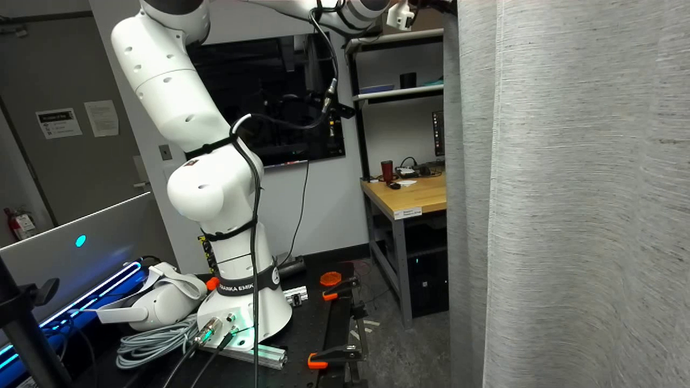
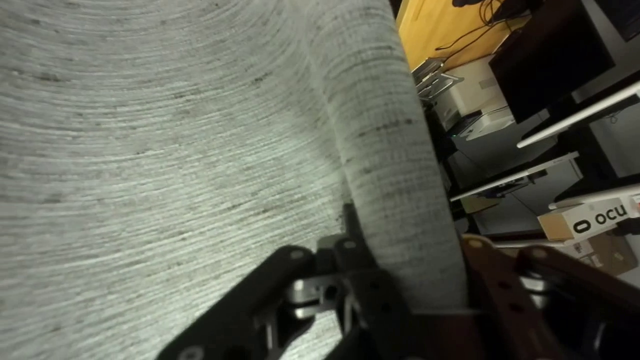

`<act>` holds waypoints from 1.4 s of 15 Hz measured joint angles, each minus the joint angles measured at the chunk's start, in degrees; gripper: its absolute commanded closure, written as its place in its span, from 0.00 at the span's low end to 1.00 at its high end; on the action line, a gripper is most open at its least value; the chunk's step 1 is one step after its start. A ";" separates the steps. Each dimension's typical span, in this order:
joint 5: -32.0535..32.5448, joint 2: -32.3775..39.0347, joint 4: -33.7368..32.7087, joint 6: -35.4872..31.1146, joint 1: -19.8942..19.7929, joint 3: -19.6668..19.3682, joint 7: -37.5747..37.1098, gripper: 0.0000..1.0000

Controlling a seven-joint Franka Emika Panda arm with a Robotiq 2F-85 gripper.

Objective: Draw the curtain open then close the curtain

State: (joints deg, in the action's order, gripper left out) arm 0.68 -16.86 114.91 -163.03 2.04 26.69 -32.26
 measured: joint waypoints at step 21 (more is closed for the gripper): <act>37.35 10.30 -12.68 0.36 -31.55 3.89 -26.22 0.99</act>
State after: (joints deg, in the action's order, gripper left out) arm 38.03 -6.57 102.23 -162.67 -29.51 30.58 -58.48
